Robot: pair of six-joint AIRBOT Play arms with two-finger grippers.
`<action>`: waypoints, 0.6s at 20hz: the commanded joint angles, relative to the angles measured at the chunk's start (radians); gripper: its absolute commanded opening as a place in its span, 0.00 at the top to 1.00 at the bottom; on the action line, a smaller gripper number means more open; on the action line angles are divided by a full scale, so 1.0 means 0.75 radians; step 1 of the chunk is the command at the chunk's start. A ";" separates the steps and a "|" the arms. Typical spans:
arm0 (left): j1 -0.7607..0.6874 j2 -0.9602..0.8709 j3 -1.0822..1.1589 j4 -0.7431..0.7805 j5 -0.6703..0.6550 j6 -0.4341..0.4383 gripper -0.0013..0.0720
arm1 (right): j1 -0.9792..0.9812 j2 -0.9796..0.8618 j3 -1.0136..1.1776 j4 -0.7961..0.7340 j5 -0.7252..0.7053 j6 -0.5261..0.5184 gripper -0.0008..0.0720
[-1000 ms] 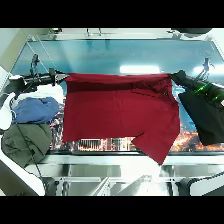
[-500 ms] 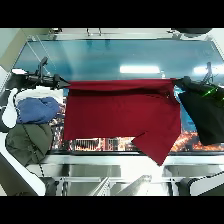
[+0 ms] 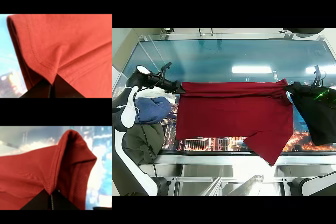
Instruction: Fold the shirts.
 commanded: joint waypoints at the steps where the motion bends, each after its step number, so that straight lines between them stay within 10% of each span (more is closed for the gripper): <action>1: -0.019 -0.001 0.002 0.042 0.059 -0.011 0.97 | 0.003 -0.003 0.001 -0.074 -0.021 0.002 0.96; 8: -0.019 0.001 0.002 0.027 0.030 -0.012 0.96 | 0.020 -0.012 0.001 -0.187 -0.049 0.106 0.96; 10: -0.019 0.020 0.002 0.027 0.030 -0.030 0.65 | 0.017 -0.003 0.002 -0.186 -0.048 0.107 0.68; 12: -0.009 0.064 0.002 0.028 0.004 -0.036 0.64 | 0.014 0.027 0.002 -0.189 -0.025 0.112 0.57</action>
